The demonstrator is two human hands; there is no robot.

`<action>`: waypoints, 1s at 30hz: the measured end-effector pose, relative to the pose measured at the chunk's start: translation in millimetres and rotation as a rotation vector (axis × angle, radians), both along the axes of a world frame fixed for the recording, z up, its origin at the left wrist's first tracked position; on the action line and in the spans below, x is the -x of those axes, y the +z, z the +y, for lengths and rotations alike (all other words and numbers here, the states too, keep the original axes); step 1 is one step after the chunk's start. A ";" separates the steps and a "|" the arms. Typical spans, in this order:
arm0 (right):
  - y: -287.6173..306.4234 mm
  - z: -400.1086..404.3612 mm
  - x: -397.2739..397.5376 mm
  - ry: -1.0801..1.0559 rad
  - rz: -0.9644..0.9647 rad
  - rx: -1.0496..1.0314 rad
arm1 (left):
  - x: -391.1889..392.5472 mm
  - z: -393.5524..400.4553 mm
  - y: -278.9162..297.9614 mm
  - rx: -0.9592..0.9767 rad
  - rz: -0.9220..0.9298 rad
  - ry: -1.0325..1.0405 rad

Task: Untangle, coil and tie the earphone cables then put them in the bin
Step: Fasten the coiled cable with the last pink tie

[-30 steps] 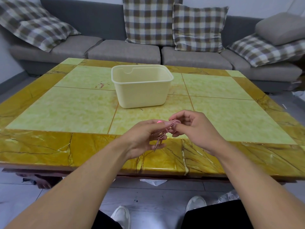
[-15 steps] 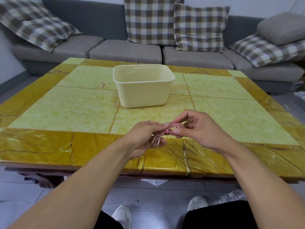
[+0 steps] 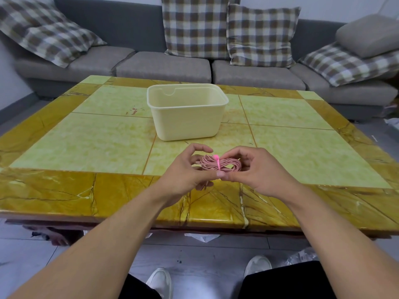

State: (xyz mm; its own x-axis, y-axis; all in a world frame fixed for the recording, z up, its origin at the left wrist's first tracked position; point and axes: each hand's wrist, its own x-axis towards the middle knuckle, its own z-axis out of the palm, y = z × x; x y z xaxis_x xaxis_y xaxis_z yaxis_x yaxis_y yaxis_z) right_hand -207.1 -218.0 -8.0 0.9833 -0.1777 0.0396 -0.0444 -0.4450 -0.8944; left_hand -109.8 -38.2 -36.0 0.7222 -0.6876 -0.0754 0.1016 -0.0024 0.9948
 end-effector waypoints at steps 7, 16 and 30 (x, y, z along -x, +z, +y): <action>2.9 -2.3 0.3 -0.013 -0.042 -0.116 | -2.8 2.4 1.0 0.056 -0.135 0.053; 0.0 -7.5 0.0 0.004 -0.052 -0.160 | -5.8 6.1 9.0 0.061 -0.154 0.025; -0.7 -1.3 -8.0 -0.144 0.052 -0.363 | -6.6 1.8 -5.5 -0.033 -0.208 -0.005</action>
State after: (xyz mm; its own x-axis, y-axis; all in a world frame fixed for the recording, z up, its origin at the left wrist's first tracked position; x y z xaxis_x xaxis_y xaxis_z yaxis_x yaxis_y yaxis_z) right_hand -199.1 -219.3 -8.7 0.9462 -0.3075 -0.1002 -0.1324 -0.0857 -0.9875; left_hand -103.2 -36.4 -41.5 0.7212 -0.6907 0.0525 -0.1062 -0.0354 0.9937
